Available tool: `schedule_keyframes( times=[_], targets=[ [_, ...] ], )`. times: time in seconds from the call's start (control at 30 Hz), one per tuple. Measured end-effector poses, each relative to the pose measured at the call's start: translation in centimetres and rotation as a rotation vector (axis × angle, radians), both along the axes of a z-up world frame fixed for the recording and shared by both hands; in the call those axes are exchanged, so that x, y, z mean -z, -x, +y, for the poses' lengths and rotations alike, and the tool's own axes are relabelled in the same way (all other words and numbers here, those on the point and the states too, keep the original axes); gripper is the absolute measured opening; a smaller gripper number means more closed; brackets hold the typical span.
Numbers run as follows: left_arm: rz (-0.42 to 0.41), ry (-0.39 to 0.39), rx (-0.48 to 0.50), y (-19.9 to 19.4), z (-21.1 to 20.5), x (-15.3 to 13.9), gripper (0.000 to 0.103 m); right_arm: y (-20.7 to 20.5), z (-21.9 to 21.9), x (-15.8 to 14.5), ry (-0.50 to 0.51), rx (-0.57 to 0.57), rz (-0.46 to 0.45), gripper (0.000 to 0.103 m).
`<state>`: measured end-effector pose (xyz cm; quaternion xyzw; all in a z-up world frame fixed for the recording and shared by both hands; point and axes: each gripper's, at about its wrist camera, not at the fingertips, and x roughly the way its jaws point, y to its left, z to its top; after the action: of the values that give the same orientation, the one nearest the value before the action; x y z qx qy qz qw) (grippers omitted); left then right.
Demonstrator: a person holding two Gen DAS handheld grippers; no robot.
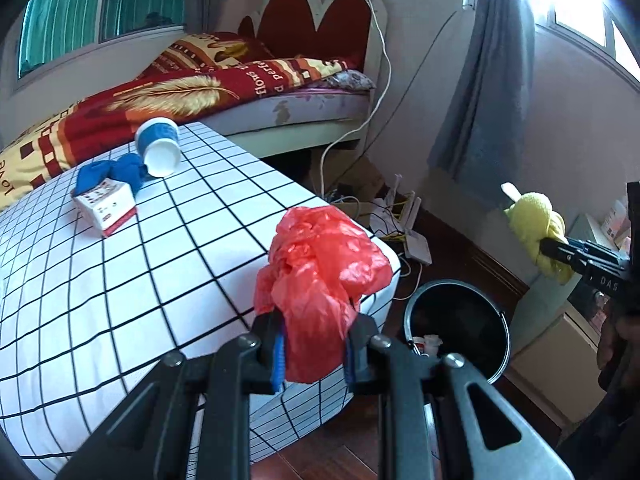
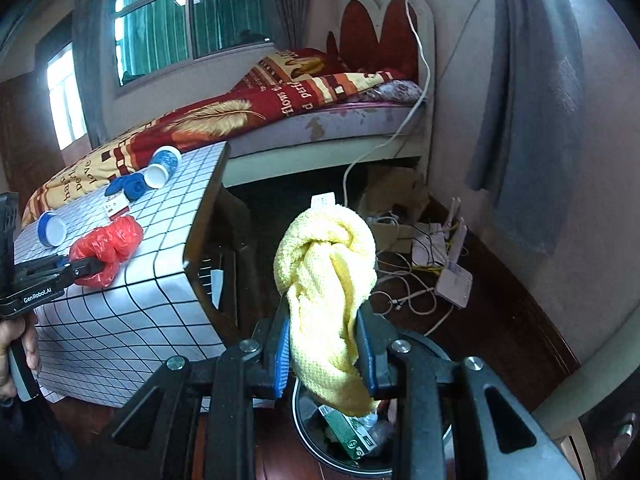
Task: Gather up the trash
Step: 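Carry the red bag and yellow cloth with both grippers over the bucket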
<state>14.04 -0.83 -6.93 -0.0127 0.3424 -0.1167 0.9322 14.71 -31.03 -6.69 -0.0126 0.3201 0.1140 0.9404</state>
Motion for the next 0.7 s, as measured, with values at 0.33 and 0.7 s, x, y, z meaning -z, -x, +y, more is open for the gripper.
schedule_keyframes(
  times=[0.33, 0.7],
  targets=[
    [0.009, 0.002, 0.041, -0.7, -2.3, 0.6, 0.023, 0.6, -2.1, 1.4, 0.014, 0.014, 0.044, 0.03],
    [0.022, 0.005, 0.125, -1.1, -6.3, 1.3, 0.023, 0.4, -3.0, 4.1, 0.033, 0.011, 0.132, 0.03]
  ],
)
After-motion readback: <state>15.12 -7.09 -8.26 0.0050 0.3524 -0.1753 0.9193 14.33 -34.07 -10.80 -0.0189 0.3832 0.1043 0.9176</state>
